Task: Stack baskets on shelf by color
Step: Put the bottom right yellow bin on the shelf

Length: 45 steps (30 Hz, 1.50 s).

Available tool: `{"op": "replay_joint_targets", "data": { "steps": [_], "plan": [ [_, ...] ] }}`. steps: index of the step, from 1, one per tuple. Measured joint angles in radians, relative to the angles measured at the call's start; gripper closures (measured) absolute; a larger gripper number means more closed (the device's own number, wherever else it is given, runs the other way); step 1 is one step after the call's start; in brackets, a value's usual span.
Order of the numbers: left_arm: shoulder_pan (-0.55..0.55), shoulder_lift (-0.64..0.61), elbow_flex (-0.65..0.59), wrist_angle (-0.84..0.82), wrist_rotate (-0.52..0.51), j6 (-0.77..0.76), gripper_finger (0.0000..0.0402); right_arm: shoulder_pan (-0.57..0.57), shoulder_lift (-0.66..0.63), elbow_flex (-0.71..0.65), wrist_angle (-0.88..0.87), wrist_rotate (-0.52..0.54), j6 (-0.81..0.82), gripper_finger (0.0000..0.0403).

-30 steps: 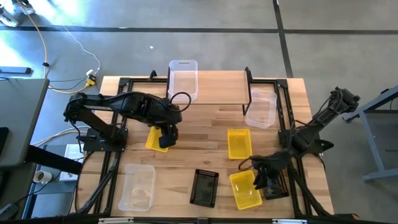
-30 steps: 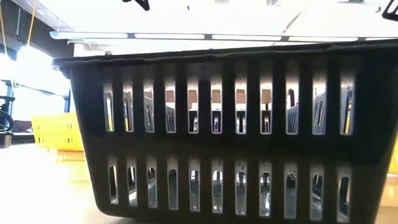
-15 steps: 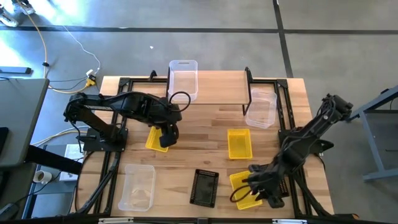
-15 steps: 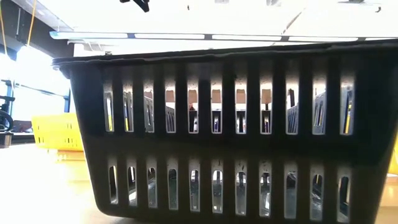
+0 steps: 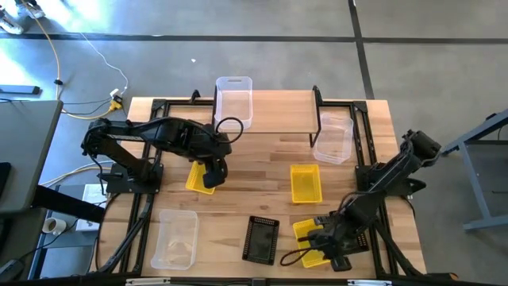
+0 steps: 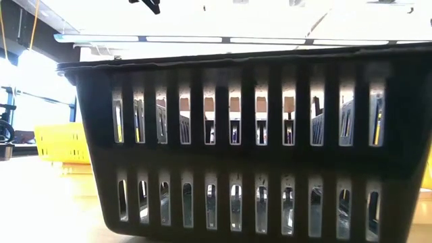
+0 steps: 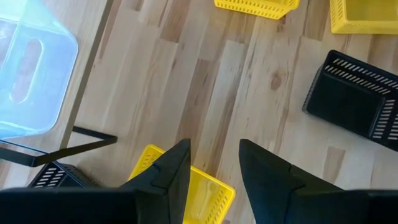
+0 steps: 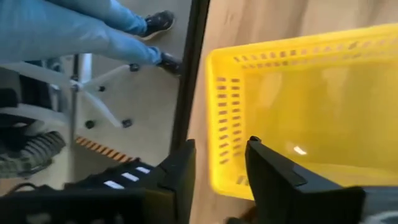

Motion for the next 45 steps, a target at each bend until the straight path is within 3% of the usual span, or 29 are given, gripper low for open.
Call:
{"op": "replay_joint_targets", "data": {
  "steps": [5,22,25,30,32,39,45],
  "plan": [
    [0.000,0.000,0.000,-0.002,0.000,0.007,0.0275,0.021,0.041,0.000,0.067,-0.011,0.029,0.0244],
    [0.000,0.000,0.000,0.000,-0.030,0.034,0.0275,0.071,0.192,0.000,0.071,0.078,0.080,0.0246],
    [0.000,0.000,0.000,0.000,-0.030,0.034,0.0275,0.072,0.209,0.000,0.071,0.070,0.097,0.0271],
    [0.000,0.000,0.000,0.004,-0.030,0.035,0.0275,0.072,0.193,0.000,0.073,0.059,0.110,0.0370],
    [0.000,0.000,0.000,0.004,-0.030,0.034,0.0275,0.072,0.172,0.000,0.082,0.059,0.113,0.0391],
    [0.000,0.000,0.000,0.005,-0.030,0.035,0.0275,0.072,0.067,0.000,0.162,0.110,0.212,0.0399],
    [0.000,0.000,0.000,0.006,-0.026,0.035,0.0275,0.069,-0.049,0.000,0.182,0.222,0.269,0.0402]
  ]
}}
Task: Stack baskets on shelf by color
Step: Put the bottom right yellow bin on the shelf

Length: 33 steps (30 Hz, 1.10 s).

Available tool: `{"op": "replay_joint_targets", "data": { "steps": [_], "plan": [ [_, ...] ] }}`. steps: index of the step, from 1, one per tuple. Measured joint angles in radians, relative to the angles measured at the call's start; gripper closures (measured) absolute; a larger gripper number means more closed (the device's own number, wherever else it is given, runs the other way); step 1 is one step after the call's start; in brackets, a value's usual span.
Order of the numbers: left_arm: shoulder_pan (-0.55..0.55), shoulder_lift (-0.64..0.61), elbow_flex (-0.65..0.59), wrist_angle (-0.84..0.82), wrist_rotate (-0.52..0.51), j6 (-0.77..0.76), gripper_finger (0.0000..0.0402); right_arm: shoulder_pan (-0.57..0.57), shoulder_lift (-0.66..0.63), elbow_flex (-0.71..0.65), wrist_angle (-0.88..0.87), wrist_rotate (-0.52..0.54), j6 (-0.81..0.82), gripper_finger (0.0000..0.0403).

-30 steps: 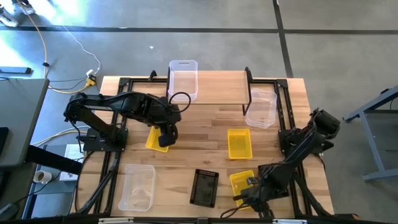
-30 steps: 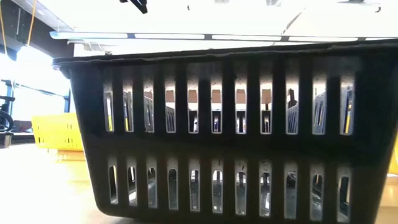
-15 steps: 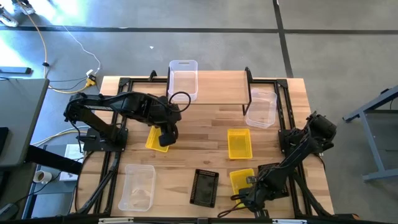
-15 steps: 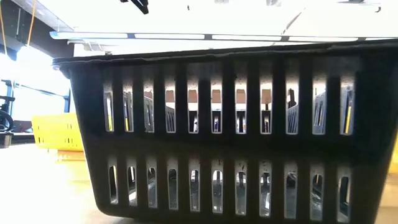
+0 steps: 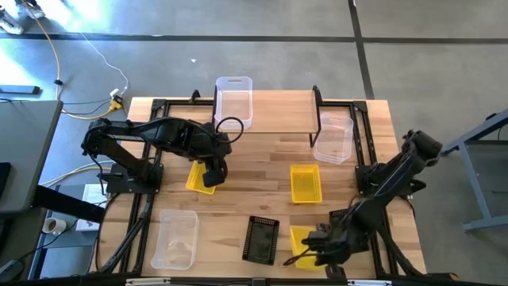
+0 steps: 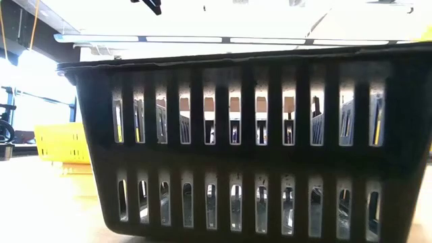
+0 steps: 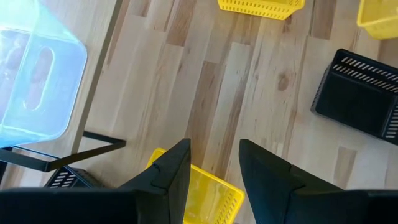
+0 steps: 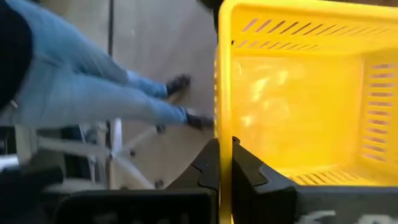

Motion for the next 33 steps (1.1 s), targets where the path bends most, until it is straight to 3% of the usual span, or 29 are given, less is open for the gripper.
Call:
{"op": "replay_joint_targets", "data": {
  "steps": [6,13,26,33],
  "plan": [
    [0.000,0.000,0.000,0.002,0.000,0.000,0.0275,-0.045,-0.114,0.000,-0.024,0.159,-0.038,0.0402],
    [0.000,0.000,0.000,0.002,0.001,-0.019,0.0275,-0.155,-0.270,0.000,-0.029,0.317,-0.264,0.0403],
    [0.000,0.000,0.000,0.004,0.001,-0.035,0.0275,-0.476,-0.540,0.000,-0.040,0.460,-0.822,0.0403],
    [0.000,0.000,0.000,0.005,0.001,-0.062,0.0275,-0.703,-0.601,0.017,-0.124,0.412,-1.092,0.0403]
  ]
}}
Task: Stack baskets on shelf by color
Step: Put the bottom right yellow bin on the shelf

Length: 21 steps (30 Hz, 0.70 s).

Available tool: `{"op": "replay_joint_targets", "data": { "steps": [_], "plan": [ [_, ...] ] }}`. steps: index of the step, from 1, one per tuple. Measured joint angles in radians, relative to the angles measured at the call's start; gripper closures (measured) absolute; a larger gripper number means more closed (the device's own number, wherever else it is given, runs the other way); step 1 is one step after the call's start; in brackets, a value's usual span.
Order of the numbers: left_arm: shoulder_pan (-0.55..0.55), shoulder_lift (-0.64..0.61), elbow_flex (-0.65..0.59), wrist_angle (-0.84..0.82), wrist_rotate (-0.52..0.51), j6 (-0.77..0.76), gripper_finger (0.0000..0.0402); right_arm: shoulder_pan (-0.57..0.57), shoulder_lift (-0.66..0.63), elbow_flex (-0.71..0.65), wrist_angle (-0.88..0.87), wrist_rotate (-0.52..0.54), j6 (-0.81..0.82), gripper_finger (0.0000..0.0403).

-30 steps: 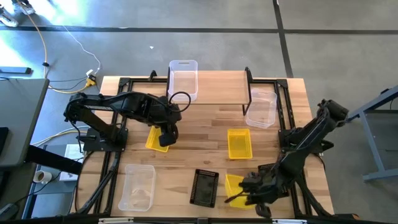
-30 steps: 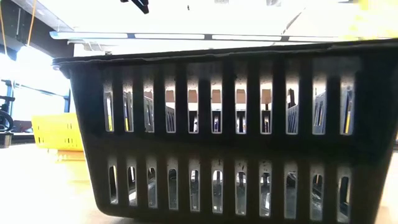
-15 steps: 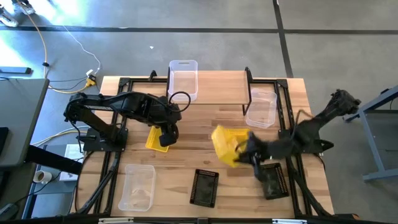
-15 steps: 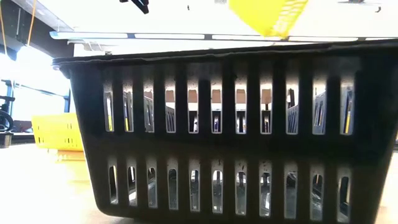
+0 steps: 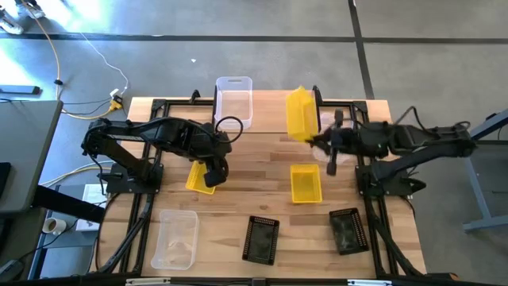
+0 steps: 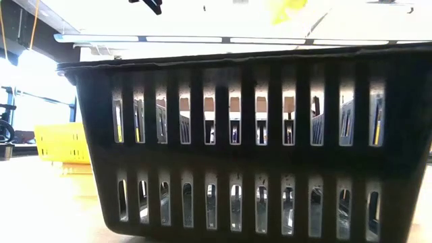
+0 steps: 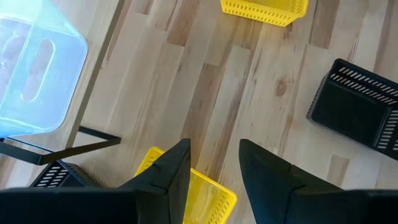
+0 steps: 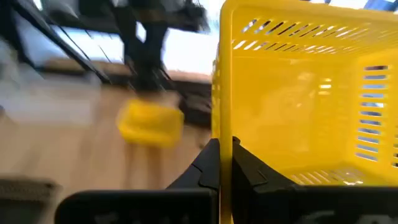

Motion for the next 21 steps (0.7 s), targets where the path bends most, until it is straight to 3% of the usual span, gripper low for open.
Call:
{"op": "replay_joint_targets", "data": {
  "steps": [6,11,21],
  "plan": [
    [0.000,0.000,0.000,0.000,-0.002,-0.011,0.0275,-0.206,0.033,0.085,-0.255,-0.031,-0.121,0.0403],
    [0.000,0.000,0.000,0.002,-0.008,-0.025,0.0275,-0.351,0.082,0.095,-0.352,-0.155,-0.190,0.0403],
    [0.000,0.000,0.000,0.002,-0.009,-0.025,0.0275,-0.459,0.244,0.095,-0.391,-0.235,-0.279,0.0403]
  ]
}}
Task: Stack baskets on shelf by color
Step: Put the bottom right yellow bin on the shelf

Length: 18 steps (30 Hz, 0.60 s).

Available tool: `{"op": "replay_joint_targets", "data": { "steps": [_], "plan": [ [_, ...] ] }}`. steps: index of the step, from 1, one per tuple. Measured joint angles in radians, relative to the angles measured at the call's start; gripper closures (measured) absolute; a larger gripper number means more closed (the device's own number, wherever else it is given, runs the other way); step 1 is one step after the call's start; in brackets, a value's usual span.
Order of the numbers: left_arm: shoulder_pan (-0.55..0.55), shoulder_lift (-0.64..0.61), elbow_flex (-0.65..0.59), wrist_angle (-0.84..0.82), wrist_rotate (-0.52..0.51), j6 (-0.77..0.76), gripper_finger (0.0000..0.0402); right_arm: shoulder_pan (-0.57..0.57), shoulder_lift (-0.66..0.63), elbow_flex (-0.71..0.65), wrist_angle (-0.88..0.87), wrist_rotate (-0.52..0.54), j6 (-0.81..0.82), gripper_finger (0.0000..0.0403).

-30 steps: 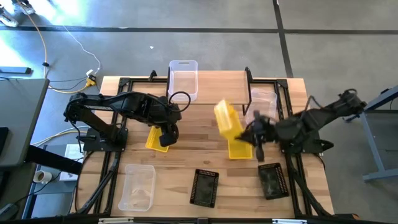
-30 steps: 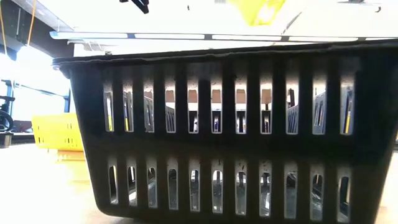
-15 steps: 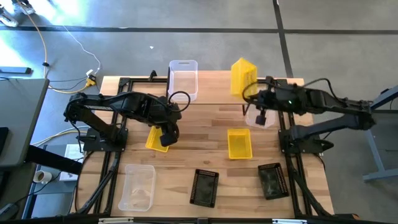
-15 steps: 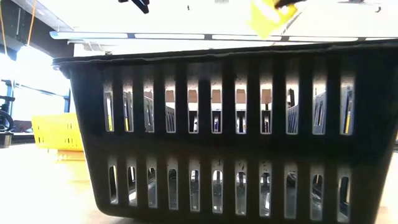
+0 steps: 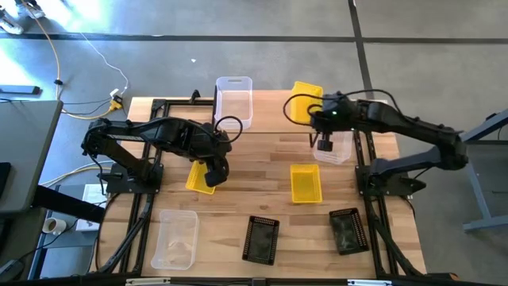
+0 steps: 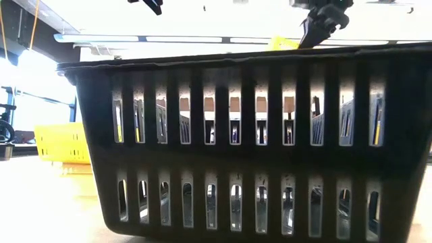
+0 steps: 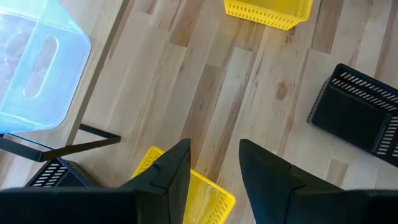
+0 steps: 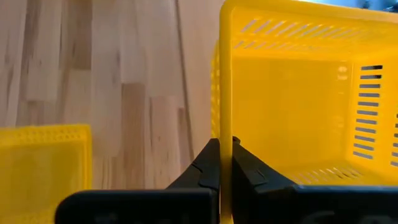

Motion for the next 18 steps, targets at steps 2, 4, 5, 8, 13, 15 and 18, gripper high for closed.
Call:
{"op": "replay_joint_targets", "data": {
  "steps": [2,4,5,8,13,15,18],
  "plan": [
    [0.000,0.000,0.000,0.000,0.000,0.000,0.0275,0.000,0.031,0.000,-0.003,0.000,-0.002,0.0403],
    [0.000,0.000,0.000,0.000,-0.001,0.000,0.0275,0.000,0.062,0.013,-0.030,0.000,-0.002,0.0403],
    [0.000,0.000,0.000,0.000,-0.002,0.000,0.0275,0.000,0.077,0.027,-0.046,0.002,-0.001,0.0403],
    [0.000,0.000,0.000,-0.001,-0.002,0.000,0.0275,0.000,0.128,0.080,-0.106,0.023,0.024,0.0403],
    [0.000,0.000,0.000,-0.001,-0.002,0.000,0.0275,-0.006,0.209,0.137,-0.129,0.036,0.020,0.0403],
    [0.000,0.000,0.000,-0.001,-0.002,0.000,0.0275,-0.014,0.238,0.138,-0.135,0.038,0.016,0.0403],
    [0.000,0.000,0.000,-0.001,-0.002,0.000,0.0275,-0.030,0.263,0.137,-0.158,0.064,0.016,0.0403]
  ]
}}
